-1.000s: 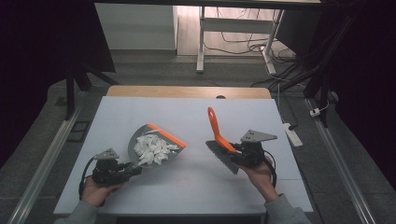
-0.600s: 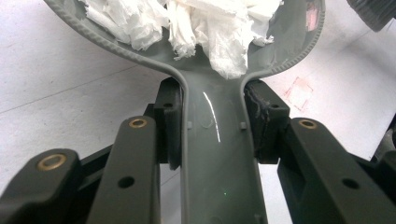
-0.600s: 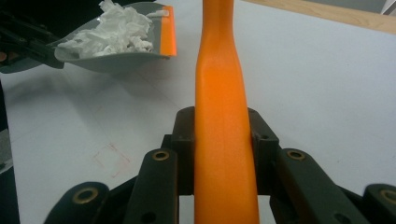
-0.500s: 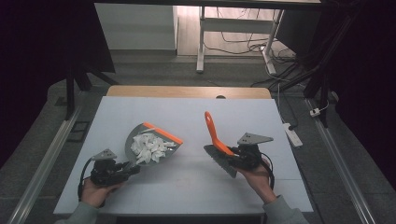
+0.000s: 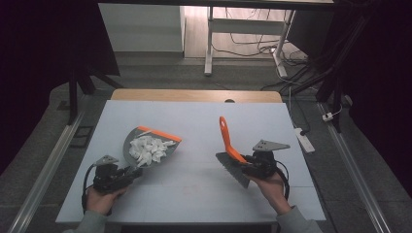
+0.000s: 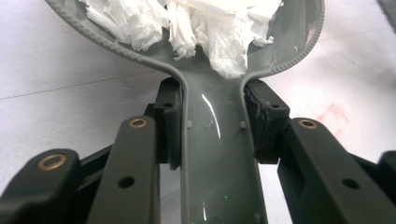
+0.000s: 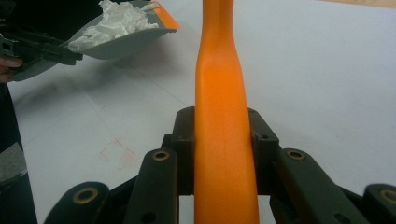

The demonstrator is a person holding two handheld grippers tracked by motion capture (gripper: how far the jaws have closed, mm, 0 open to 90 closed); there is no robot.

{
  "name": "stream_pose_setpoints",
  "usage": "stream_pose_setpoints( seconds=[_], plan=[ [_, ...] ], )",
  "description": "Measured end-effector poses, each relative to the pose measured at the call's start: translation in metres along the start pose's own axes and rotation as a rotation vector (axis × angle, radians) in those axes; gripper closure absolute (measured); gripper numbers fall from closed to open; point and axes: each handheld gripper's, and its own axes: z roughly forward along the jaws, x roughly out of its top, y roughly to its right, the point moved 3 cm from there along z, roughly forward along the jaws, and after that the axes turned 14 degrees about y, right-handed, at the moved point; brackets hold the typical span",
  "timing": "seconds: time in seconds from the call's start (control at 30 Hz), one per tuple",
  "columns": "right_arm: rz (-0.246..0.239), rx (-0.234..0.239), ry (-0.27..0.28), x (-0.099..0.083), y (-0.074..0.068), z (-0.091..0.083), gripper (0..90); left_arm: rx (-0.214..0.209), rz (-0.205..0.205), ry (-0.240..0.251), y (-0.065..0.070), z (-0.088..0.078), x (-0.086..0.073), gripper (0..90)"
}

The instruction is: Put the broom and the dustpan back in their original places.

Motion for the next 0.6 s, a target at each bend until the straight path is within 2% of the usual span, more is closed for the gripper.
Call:
stream_pose_setpoints(
  seconds=[0.27, 0.5, 0.6],
  plan=[
    [0.073, -0.028, -0.007, -0.008, 0.007, -0.009, 69.4, 0.085, -0.049, 0.022, 0.001, 0.007, -0.004, 60.9],
    [0.097, -0.016, -0.023, -0.013, 0.010, -0.005, 69.4, 0.138, -0.080, 0.029, 0.004, 0.019, -0.005, 60.9],
    [0.098, -0.018, -0.042, -0.015, 0.010, -0.003, 69.4, 0.155, -0.083, 0.015, 0.004, 0.026, -0.006, 60.9]
  ],
)
